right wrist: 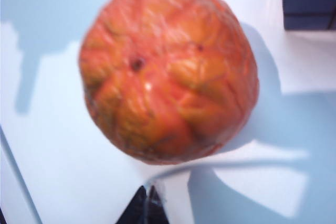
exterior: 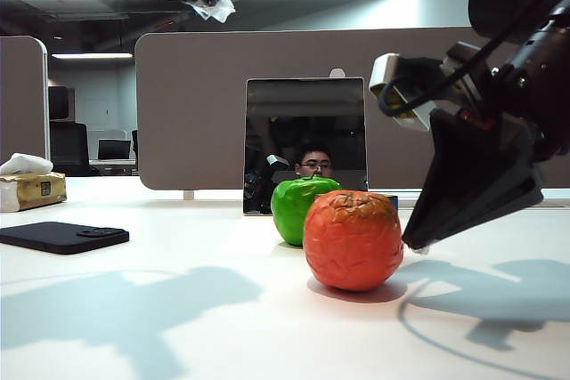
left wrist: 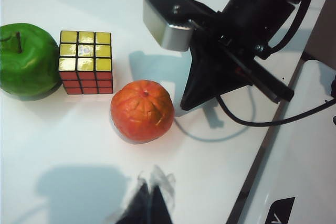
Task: Move all the fruits on the tabletop near the face of the Rubik's cube that has the color most similar to each fruit.
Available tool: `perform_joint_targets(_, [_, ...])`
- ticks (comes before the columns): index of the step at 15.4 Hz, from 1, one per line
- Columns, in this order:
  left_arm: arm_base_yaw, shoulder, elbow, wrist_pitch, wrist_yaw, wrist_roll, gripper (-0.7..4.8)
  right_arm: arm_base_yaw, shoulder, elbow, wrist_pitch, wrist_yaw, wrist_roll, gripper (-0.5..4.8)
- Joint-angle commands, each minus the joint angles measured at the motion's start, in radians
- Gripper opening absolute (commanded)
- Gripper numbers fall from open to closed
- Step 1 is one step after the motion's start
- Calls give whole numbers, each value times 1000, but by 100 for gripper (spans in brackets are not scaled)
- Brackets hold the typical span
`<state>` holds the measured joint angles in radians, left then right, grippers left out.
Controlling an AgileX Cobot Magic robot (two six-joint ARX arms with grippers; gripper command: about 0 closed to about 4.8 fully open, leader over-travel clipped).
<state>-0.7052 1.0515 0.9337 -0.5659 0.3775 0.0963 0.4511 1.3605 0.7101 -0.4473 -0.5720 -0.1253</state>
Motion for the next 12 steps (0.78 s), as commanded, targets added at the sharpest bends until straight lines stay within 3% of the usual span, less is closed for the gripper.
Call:
perform_joint_targets(1, [0,-1,1,6,0,1,-5,3,-5,4,24,-9,-5,-1])
perform_joint_targets(5, [1,5,1,14,1,0,-5,50,26,5,138,23,77,-1])
perform_joint_targets(12, [1,5,1,14,1,1,-5,50,92,8,288,54,153,-1])
